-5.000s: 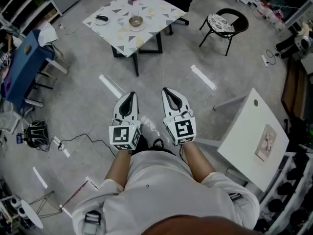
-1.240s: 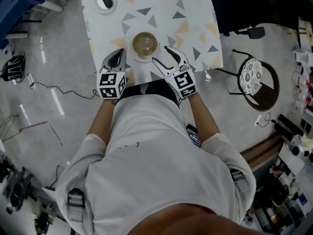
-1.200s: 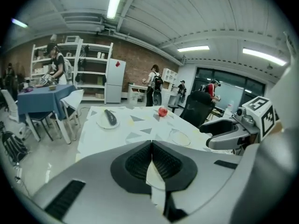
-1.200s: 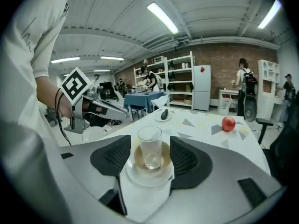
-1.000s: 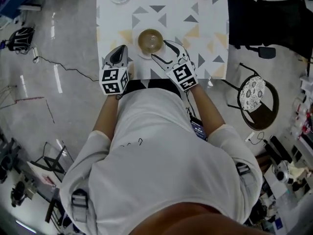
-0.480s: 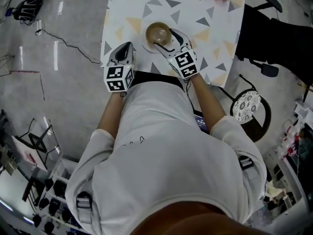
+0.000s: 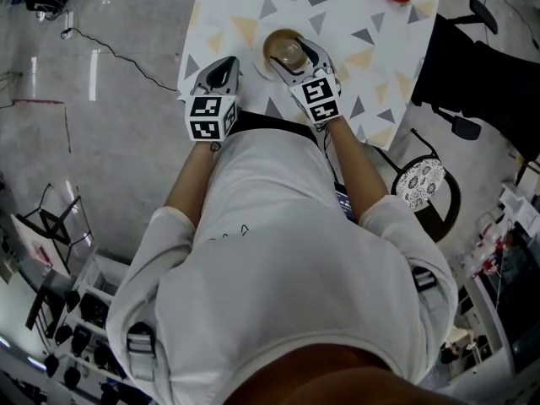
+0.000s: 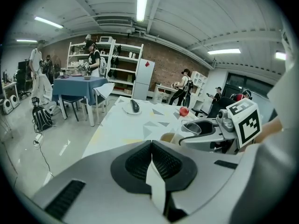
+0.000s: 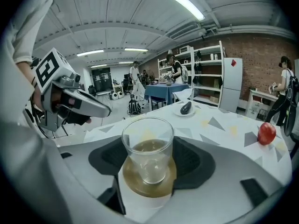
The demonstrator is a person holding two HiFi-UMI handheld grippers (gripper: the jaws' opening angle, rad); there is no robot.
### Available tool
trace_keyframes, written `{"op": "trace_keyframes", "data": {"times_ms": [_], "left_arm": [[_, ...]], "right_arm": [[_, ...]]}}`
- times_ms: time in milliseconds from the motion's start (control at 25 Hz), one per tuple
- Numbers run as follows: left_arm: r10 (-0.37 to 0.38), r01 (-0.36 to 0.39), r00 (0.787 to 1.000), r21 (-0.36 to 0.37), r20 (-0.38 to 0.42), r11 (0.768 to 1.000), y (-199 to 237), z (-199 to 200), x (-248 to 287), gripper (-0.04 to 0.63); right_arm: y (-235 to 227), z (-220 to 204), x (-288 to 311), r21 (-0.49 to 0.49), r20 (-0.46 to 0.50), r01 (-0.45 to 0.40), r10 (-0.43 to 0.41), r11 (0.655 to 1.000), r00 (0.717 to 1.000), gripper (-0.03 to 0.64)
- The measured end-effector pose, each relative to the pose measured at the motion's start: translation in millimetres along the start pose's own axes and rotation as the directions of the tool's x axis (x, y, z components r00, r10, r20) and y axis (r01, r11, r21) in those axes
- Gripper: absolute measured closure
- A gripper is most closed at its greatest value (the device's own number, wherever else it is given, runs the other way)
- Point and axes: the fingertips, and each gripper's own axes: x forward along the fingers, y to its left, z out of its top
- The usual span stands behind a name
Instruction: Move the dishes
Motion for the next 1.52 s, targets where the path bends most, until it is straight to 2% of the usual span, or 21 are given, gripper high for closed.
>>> {"op": "trace_keyframes", "data": {"times_ms": [480,920,1240,1520], "left_arm": [[-0.003,0.003,1.0,0.004,0.004,1.0,3,-3,-4,0.575],[-0.045,0.044,0.999,0.047,0.022,0.998,-3,14,3,0.575],[-0.119,0.114,0.992,0.103,0.036,0.988,-18,40,19,0.575],[-0.187,0.181,0.982,0.144,0.03,0.973,-41,56,38,0.575]], "right_arm": [[-1,2,-3,0.006,0.015,0.03,-0.03,1.0,0.999,0.341],[-7,44,-31,0.027,0.103,0.088,-0.091,0.996,0.991,0.341],[-29,72,-66,0.027,0.153,0.196,-0.198,0.98,0.968,0.341],[-55,62,-96,0.074,0.138,0.288,-0.296,0.955,0.945,0.341]]}}
